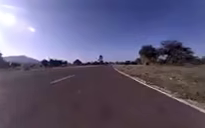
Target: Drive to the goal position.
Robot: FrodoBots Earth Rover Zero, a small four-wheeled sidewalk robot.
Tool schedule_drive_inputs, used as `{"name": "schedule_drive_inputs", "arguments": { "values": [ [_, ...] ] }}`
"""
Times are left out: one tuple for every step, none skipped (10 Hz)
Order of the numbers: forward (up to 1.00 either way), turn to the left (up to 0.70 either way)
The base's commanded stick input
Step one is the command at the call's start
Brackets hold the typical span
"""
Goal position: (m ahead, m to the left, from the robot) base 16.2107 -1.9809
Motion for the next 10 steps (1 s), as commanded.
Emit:
{"name": "schedule_drive_inputs", "arguments": {
  "values": [
    [1.0,0.0],
    [1.0,0.0],
    [1.0,0.0],
    [1.0,0.0],
    [1.0,0.0],
    [1.0,0.0],
    [1.0,0.0],
    [1.0,0.0],
    [1.0,0.0],
    [1.0,0.0]
  ]
}}
